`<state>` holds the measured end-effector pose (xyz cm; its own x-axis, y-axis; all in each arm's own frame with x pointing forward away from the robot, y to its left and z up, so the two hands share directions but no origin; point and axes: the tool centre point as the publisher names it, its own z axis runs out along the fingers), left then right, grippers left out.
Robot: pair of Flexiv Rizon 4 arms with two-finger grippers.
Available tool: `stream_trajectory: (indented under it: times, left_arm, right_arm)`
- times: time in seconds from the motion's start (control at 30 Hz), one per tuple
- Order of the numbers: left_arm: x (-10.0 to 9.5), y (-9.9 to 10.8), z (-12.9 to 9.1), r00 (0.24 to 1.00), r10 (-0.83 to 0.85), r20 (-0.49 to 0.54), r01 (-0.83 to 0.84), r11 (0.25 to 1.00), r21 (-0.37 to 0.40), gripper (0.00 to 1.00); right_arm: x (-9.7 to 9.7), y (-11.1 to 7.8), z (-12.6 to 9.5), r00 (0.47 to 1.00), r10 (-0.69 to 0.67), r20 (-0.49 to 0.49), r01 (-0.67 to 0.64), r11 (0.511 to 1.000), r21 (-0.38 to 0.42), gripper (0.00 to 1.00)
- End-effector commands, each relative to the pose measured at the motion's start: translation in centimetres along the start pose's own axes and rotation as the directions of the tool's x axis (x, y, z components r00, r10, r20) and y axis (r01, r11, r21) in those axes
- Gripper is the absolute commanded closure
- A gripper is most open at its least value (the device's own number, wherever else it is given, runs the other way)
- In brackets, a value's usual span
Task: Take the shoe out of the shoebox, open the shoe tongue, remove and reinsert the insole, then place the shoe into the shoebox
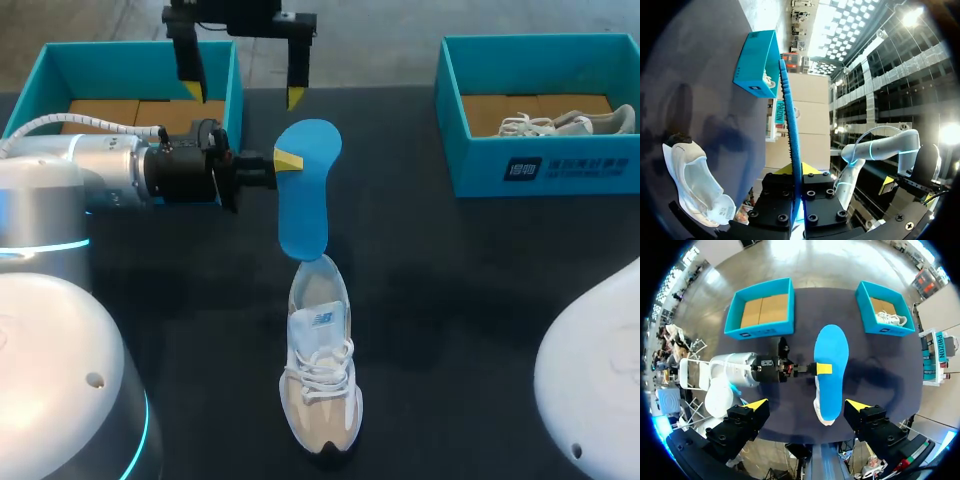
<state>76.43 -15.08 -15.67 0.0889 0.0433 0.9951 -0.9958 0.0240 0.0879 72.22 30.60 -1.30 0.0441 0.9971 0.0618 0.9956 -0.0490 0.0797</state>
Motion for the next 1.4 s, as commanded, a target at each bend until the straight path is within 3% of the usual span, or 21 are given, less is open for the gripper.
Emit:
stream_trajectory:
  times: [0.03,0.33,0.6,0.87,1.03,1.2,1.4]
  left_arm:
    - [0.0,0.1,0.0,1.0,0.0,0.003,0.0,1.0,0.001,1.0]
    - [0.0,0.1,0.0,1.0,0.0,0.003,0.0,1.0,0.001,1.0]
    - [0.0,0.1,0.0,1.0,0.0,0.003,0.0,1.0,0.001,1.0]
    - [0.0,0.1,0.0,1.0,0.0,0.003,0.0,1.0,0.001,1.0]
    - [0.0,0.1,0.0,1.0,0.0,0.003,0.0,1.0,0.001,1.0]
    - [0.0,0.1,0.0,1.0,0.0,0.003,0.0,1.0,0.001,1.0]
    - [0.0,0.1,0.0,1.0,0.0,0.003,0.0,1.0,0.001,1.0]
  right_arm:
    - [-1.7,-0.5,-0.4,0.988,0.002,-0.154,-0.007,1.0,-0.031,0.0]
    - [-4.0,-0.6,-0.4,0.925,-0.001,-0.38,-0.017,0.999,-0.043,0.0]
    - [-6.9,0.2,0.4,0.777,0.016,-0.63,-0.033,0.999,-0.016,0.0]
    - [-8.6,0.9,0.8,0.678,0.021,-0.734,-0.044,0.999,-0.013,0.0]
    - [-9.6,0.9,1.7,0.541,-0.008,-0.841,-0.057,0.997,-0.046,0.0]
    - [-10.6,1.1,2.4,0.448,-0.002,-0.894,-0.071,0.997,-0.037,0.0]
    - [-11.8,1.6,3.2,0.394,0.017,-0.919,-0.079,0.997,-0.015,0.0]
